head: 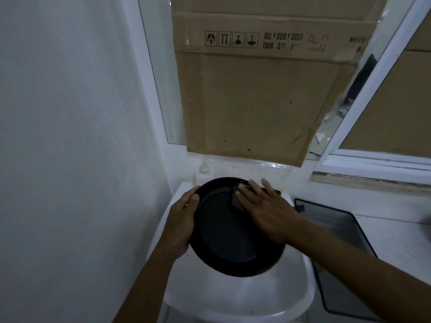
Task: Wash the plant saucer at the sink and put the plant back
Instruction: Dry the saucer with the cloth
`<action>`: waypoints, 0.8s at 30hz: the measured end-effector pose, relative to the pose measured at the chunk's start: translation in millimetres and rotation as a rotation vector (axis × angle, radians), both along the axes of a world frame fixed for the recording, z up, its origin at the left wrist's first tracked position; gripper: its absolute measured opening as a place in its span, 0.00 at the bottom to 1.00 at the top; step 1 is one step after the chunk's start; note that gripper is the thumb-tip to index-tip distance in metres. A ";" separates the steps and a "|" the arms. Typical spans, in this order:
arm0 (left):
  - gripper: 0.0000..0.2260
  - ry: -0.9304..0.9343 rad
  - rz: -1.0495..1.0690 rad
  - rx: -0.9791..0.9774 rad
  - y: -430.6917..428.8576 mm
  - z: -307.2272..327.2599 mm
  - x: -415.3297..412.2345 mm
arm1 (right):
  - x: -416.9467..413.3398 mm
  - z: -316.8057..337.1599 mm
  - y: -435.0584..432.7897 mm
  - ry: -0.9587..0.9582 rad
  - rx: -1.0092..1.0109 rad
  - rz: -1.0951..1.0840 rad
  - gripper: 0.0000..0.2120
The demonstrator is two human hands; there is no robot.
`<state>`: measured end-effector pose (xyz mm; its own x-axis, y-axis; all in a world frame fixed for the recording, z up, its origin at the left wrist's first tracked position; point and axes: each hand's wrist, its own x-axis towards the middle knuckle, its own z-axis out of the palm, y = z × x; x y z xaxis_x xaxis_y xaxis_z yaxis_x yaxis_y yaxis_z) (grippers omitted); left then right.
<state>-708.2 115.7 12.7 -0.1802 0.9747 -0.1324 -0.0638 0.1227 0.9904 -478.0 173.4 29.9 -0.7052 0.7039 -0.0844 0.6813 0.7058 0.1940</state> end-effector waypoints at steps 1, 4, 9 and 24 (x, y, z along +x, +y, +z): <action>0.14 0.003 0.042 0.011 -1.4 0.0 1.1 | 2.3 -2.2 -2.6 -0.030 -0.005 -0.059 0.29; 0.15 -0.008 0.200 0.053 -8.0 -0.5 8.8 | 5.5 -2.9 -15.2 0.038 -0.097 -0.280 0.30; 0.10 -0.081 0.210 0.042 -10.0 2.0 15.5 | 5.7 0.4 -31.7 0.368 -0.170 -0.348 0.27; 0.13 0.350 -0.311 0.084 20.3 36.3 -3.7 | 28.3 25.7 -15.8 0.141 0.068 0.019 0.29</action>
<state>-711.9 136.0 49.0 0.1019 0.9942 -0.0338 0.3024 0.0014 0.9532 -449.8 157.6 55.7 -0.7203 0.6908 0.0632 0.6915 0.7077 0.1452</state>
